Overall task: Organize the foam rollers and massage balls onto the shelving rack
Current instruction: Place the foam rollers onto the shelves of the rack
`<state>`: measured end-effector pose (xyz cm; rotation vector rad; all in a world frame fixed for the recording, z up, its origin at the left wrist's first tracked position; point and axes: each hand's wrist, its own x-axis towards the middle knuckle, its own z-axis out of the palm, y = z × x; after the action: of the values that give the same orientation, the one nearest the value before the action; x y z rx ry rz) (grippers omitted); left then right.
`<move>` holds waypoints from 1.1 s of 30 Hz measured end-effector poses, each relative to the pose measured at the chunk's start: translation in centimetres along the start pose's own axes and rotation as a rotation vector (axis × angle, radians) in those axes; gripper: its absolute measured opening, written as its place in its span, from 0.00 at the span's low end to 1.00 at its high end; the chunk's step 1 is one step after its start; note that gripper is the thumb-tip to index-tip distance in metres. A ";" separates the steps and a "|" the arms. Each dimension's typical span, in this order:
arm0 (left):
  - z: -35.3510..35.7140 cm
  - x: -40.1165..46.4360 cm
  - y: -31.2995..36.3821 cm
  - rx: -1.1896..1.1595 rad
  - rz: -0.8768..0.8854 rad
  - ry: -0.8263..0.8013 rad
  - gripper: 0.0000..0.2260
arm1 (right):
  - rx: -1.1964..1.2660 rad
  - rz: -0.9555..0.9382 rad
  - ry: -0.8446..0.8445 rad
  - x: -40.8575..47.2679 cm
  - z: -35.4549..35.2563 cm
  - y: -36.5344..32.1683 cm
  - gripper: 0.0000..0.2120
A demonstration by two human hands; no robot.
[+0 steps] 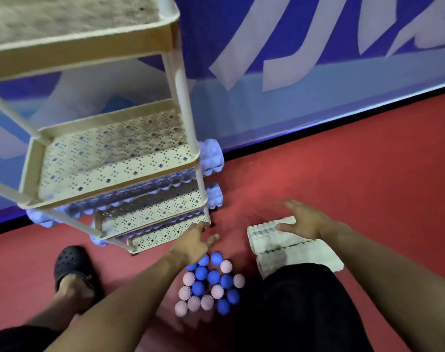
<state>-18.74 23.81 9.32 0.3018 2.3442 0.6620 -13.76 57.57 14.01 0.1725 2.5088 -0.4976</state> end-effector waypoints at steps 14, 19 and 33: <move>17.7 15.8 2.1 -0.367 -0.063 -0.218 0.28 | 0.081 0.108 -0.167 4.8 12.9 11.2 0.42; 19.4 16.4 3.8 -0.512 -0.162 -0.212 0.30 | 0.275 0.167 -0.124 5.4 14.5 12.8 0.31; 14.0 14.0 2.8 -0.810 -0.120 -0.109 0.28 | 0.107 0.088 0.139 4.5 8.9 9.9 0.43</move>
<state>-19.83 36.76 -5.89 -0.1644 1.7885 1.4082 -10.67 63.29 1.57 0.3688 2.5967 -0.6031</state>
